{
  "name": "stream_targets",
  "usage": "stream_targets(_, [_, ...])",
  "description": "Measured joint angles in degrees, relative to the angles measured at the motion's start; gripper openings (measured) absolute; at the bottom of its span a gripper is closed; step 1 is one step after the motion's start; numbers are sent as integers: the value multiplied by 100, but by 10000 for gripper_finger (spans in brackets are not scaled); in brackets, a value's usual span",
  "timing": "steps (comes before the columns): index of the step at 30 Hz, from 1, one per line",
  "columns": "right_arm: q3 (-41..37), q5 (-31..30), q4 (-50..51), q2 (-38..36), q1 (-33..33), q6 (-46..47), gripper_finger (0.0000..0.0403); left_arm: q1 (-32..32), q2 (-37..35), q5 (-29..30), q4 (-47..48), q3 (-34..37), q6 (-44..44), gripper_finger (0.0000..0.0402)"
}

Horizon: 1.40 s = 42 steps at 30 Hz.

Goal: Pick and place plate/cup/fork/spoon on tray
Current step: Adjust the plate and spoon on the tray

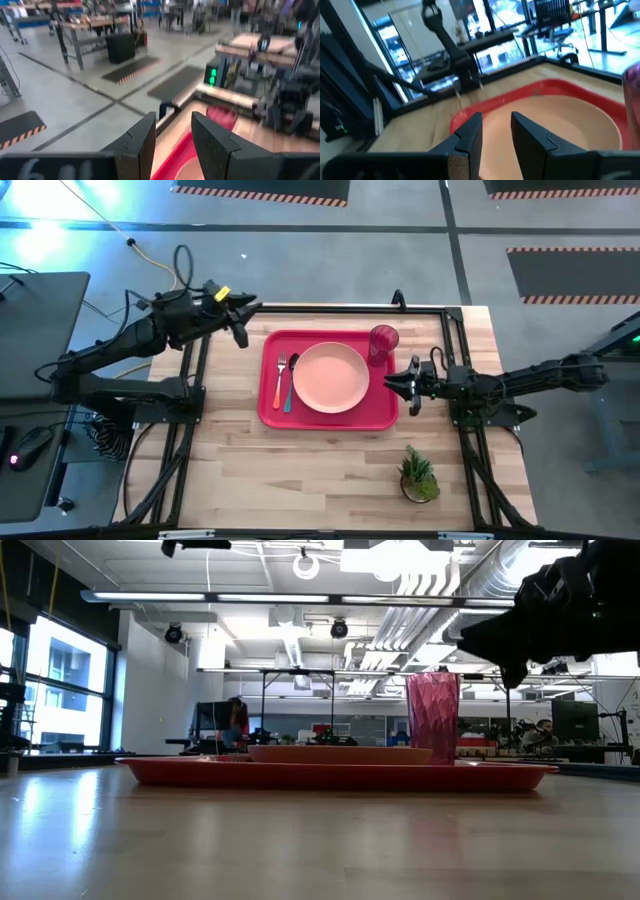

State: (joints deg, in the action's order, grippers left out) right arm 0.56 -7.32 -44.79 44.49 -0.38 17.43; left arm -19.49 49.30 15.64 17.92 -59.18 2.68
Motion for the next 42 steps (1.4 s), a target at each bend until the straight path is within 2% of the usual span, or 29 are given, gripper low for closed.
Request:
stream_targets(9, [0,-173,739,2,2,64,94,0,985,-11,992,-838,-614,115])
stream_targets(14, [0,-620,986,2,0,240,94,-53,1391,-10,1375,-911,-920,115])
stream_targets(19, [-2,-612,1166,4,0,381,94,-165,1725,-10,2028,-909,-720,115])
stream_targets(21, [-2,-638,1333,4,0,633,94,-188,1839,-11,2254,-909,-280,115])
stream_targets(24, [-2,-725,1591,8,0,1039,94,-177,1990,-13,2667,-909,824,115])
stream_targets(27, [-4,-725,1608,7,0,1111,94,-101,2126,-12,3048,-909,1747,115])
stream_targets(30, [-4,-749,1608,7,0,1110,94,-40,2245,-86,3267,-906,2256,115])
stream_targets(35, [-4,-993,1772,7,0,1275,94,-2,2434,-768,3446,-906,3280,115])
stream_targets(37, [-4,-1078,1861,7,0,1378,94,36,2502,-872,3506,-906,3629,115])
stream_targets(42, [-4,-1205,2091,7,0,1578,94,226,2670,-892,3532,-906,3820,115])
